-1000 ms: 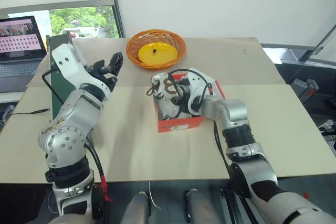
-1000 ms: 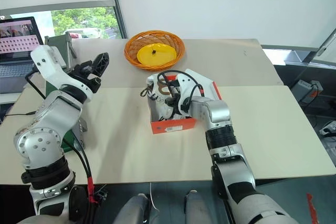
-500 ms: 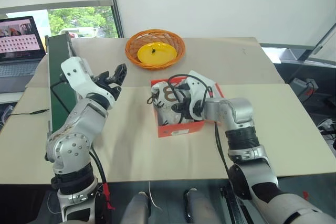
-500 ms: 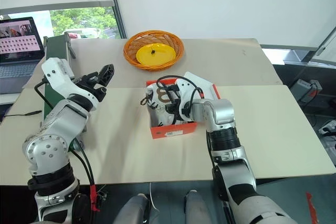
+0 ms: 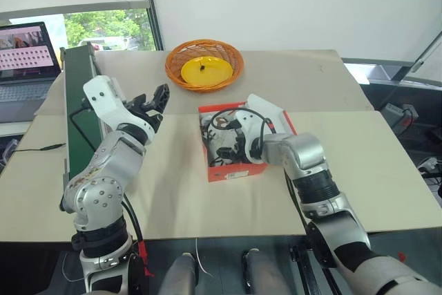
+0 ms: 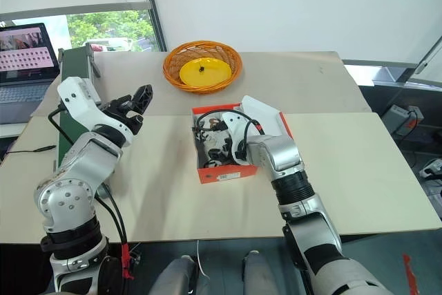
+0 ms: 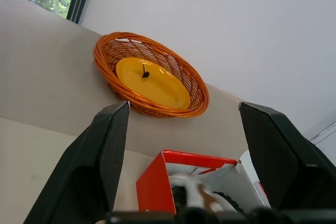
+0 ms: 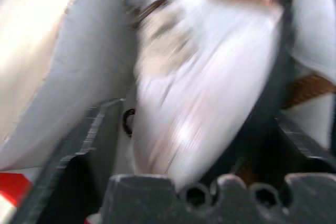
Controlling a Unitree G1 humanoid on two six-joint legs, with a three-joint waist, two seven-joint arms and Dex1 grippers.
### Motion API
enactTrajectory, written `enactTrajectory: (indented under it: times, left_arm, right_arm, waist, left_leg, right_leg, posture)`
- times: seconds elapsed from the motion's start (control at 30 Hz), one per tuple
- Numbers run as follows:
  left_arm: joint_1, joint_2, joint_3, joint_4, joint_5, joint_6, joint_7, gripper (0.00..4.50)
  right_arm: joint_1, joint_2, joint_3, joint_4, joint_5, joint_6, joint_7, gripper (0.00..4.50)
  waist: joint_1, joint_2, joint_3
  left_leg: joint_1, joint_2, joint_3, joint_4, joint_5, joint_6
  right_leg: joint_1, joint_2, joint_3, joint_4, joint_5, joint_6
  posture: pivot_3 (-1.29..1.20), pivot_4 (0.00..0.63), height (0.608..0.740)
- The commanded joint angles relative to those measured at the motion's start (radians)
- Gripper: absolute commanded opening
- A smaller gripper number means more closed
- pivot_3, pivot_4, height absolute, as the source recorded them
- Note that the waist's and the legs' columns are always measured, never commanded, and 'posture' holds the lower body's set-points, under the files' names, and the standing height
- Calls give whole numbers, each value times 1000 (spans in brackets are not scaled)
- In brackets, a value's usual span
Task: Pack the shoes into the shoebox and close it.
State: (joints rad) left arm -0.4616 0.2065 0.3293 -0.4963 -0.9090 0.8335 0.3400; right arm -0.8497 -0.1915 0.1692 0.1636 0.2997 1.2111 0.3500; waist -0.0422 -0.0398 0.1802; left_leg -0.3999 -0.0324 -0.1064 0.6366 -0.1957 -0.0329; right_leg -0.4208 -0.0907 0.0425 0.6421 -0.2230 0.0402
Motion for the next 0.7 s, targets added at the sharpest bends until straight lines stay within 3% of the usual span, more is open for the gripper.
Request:
enactTrajectory:
  times: [0.03, 0.33, 0.37, 0.4, 0.47, 0.57, 0.7]
  left_arm:
    - [-18, 10, -13, -22, 4, -11, -16, 3560]
    - [-48, 30, -30, 19, 12, -6, -51, 3560]
    - [-53, 32, -30, 26, 11, -7, -55, 3560]
    - [-59, 34, -32, 33, 13, -7, -59, 3560]
    - [-73, 39, -40, 50, 16, -7, -72, 3560]
    - [-90, 55, -59, 70, 33, -3, -97, 3560]
    - [-102, 86, -92, 78, 73, 1, -132, 3560]
  right_arm:
    - [-80, -62, -56, -97, 46, 64, 57, 4333]
    - [-155, -179, -125, -188, 121, 133, 143, 4333]
    - [-149, -199, -117, -201, 127, 123, 162, 3832]
    - [-138, -232, -92, -219, 130, 102, 193, 3704]
    - [-104, -292, -35, -246, 120, 31, 256, 3002]
    - [-53, -378, 82, -248, 32, -164, 331, 1898]
    - [-29, -379, 160, -161, -71, -372, 347, 603]
  waist:
    - [0, 0, 0]
    - [0, 0, 0]
    - [0, 0, 0]
    - [1, 0, 0]
    - [3, 0, 0]
    - [4, 0, 0]
    - [-5, 0, 0]
  left_leg:
    - [0, 0, 0, 0, 0, 0]
    - [-1, 0, 0, -1, 0, 0]
    - [-1, 0, 0, -1, 0, 0]
    - [-1, 0, 0, -1, 0, 0]
    - [-2, 0, 0, -1, 0, 0]
    - [-3, 0, 0, 0, 0, 0]
    - [-3, 0, 0, -1, 0, 0]
  right_leg:
    - [0, 0, 0, 0, 0, 0]
    - [-1, 0, 0, -1, 0, 0]
    - [-1, 0, 0, -1, 0, 0]
    - [-1, 0, 0, -1, 0, 0]
    - [-1, 0, 0, -2, 0, 0]
    - [0, -1, -1, -3, -1, 1]
    - [-2, -1, 0, -2, -1, 1]
  posture:
    - [0, 150, 739]
    - [0, 150, 739]
    - [0, 150, 739]
    - [0, 150, 739]
    - [0, 150, 739]
    - [0, 150, 739]
    - [0, 150, 739]
